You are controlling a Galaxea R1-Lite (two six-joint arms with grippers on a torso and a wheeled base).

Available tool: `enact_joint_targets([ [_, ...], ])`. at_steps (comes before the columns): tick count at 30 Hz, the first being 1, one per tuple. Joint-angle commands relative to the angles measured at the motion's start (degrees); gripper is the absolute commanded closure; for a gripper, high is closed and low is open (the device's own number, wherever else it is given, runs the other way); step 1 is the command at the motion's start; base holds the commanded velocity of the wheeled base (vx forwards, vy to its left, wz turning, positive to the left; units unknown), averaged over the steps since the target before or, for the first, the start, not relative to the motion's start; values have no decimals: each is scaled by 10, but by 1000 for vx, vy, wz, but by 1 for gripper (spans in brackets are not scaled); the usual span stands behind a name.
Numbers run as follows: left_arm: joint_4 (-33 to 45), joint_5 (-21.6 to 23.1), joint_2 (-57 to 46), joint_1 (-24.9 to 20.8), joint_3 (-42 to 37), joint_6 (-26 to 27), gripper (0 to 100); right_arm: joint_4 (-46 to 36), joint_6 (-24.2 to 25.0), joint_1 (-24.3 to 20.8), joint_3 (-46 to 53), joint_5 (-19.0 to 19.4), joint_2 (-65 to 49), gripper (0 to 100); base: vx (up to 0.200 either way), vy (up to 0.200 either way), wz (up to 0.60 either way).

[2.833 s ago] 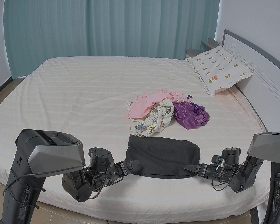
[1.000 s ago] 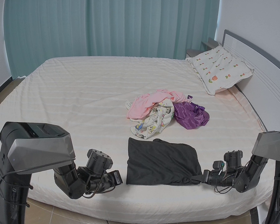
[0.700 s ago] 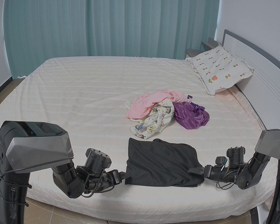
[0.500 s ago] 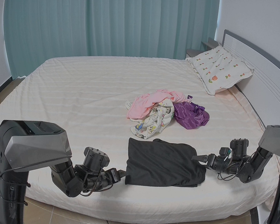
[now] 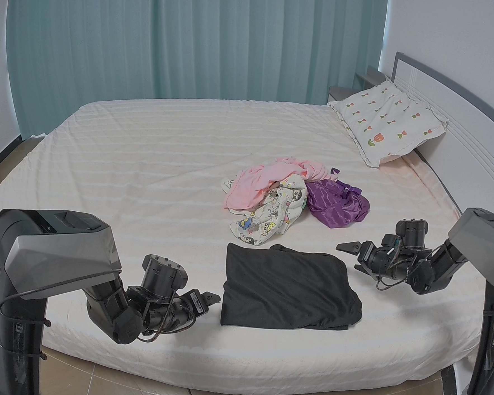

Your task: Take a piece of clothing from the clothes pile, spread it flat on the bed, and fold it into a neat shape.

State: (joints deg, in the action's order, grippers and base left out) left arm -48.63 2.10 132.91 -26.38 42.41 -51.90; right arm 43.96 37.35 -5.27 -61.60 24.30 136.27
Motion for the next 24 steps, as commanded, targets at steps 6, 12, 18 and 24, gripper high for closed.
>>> enact_joint_targets([
  [6,-2,-3,0,0,0,0,0,-34,26,-33,-107,-53,99,0,0,0,0],
  [12,-1,-3,1,0,0,0,0,-34,59,-36,-118,-52,99,100,0,0,0],
  [18,-2,-3,2,-1,0,0,0,-28,82,-27,-119,-54,96,100,0,0,0],
  [24,-2,-3,2,-1,0,0,0,-19,109,-18,-129,-58,97,100,0,0,0],
])
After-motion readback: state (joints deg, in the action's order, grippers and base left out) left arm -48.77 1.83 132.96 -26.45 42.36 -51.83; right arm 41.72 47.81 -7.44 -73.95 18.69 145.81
